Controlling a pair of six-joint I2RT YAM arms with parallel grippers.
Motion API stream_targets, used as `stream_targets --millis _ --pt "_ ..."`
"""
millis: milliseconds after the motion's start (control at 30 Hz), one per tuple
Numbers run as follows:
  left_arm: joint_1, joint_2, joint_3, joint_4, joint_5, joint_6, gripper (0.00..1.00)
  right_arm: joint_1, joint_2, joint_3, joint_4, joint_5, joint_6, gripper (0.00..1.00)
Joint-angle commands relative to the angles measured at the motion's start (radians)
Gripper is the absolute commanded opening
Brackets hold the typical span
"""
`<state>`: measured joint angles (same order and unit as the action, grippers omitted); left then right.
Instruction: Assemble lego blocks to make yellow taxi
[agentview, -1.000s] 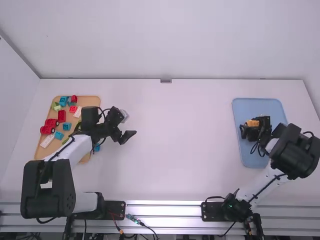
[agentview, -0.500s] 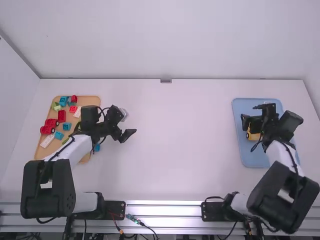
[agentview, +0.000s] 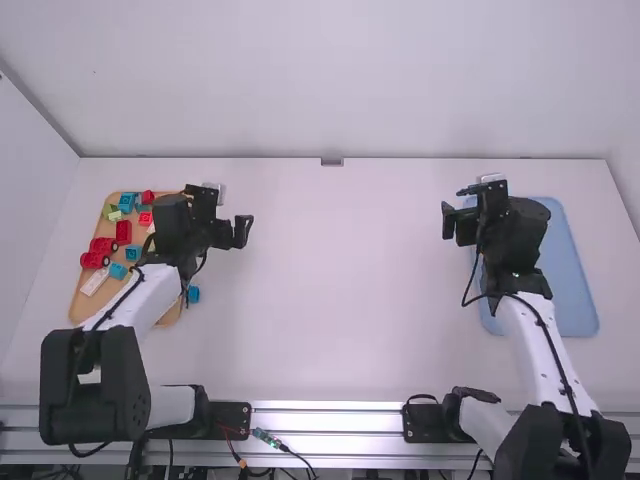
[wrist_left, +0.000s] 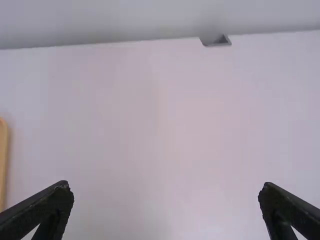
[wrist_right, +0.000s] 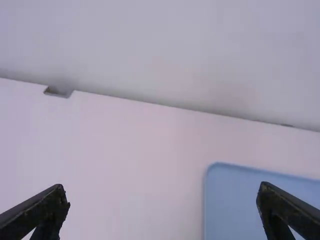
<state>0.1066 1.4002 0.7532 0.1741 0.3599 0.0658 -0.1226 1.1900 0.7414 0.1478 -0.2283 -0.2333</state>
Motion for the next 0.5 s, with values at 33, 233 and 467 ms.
stream_targets --millis 33,233,467 --pt "-0.003 -0.074 0.073 -0.043 -0.026 -0.005 0.99 0.063 -0.018 -0.001 0.026 0.053 0.018 0.99" --pt "-0.035 -0.128 0.063 -0.110 -0.053 0.012 0.96 0.122 -0.048 -0.031 0.005 0.081 0.035 0.96" --pt "-0.107 -0.224 -0.032 -0.174 -0.148 -0.066 0.87 0.123 -0.146 -0.129 -0.093 0.179 0.133 0.86"
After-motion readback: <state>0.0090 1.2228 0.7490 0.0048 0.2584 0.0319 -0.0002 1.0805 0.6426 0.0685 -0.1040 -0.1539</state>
